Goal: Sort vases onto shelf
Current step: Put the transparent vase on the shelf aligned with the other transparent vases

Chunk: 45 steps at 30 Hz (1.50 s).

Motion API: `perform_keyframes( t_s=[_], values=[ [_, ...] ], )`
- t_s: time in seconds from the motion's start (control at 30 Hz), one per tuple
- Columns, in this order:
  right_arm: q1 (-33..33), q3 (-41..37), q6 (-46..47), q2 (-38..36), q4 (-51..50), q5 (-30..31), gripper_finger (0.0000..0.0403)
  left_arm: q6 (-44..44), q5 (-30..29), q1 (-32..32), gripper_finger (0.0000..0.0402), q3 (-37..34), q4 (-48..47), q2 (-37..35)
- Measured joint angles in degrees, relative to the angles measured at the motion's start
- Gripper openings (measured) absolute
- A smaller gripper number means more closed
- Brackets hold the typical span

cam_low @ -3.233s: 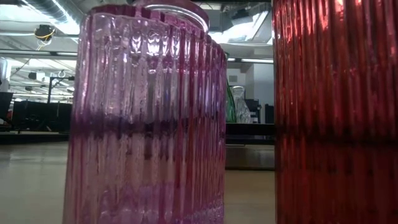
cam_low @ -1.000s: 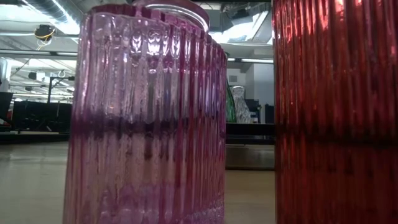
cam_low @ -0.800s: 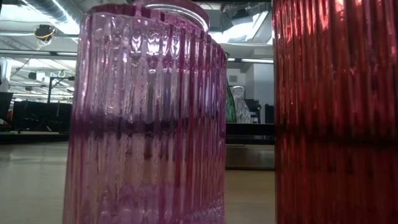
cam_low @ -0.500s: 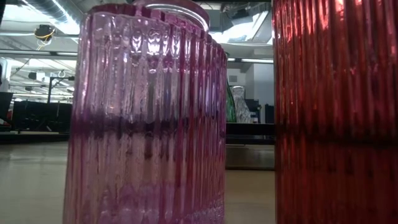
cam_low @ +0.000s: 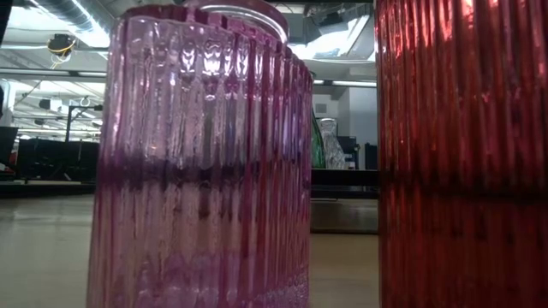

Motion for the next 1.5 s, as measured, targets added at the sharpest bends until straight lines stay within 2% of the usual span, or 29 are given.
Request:
perform_keyframes(
  t_s=[0.2, 0.37, 0.57, 0.9, 1.1, 1.23, 1.37, 1.5],
  values=[
    [-4.68, 0.00, -3.71, 3.05, 7.57, -8.23, 0.0000, 0.18, -4.67, 0.02, 0.0301, 0.00, -1.11, 1.16],
    [-6.20, 0.00, -5.31, 4.99, 12.02, -12.57, 0.0000, -0.12, -5.47, 0.24, 0.0302, 0.00, -1.84, 1.74],
    [-6.40, 0.00, -5.33, 5.46, 10.34, -12.64, 0.0000, -0.15, -11.21, 0.05, 0.0285, 0.00, -7.22, 1.89],
    [-6.38, 0.00, -4.09, 5.79, 8.67, -12.92, 0.0000, -3.35, -6.78, 1.15, 0.0211, -0.04, -8.55, 1.89],
    [-6.41, 0.08, -3.85, 7.23, 8.45, -12.95, 0.0000, -4.65, -3.22, 2.05, 0.0199, -0.07, -7.67, 1.89],
    [-7.24, 0.09, -3.31, 8.29, 8.16, -14.39, 0.0000, -4.30, -3.16, 2.04, 0.0190, -0.13, -7.30, 1.89],
    [-8.17, 0.11, -3.21, 8.45, 8.21, -15.78, 0.0000, -4.23, -3.25, 2.19, 0.0157, -0.13, -7.62, 1.89],
    [-8.43, 0.11, -3.23, 8.45, 8.30, -16.02, 0.0000, -4.99, -3.10, 2.27, 0.0157, -0.13, -7.61, 1.89]
  ],
)
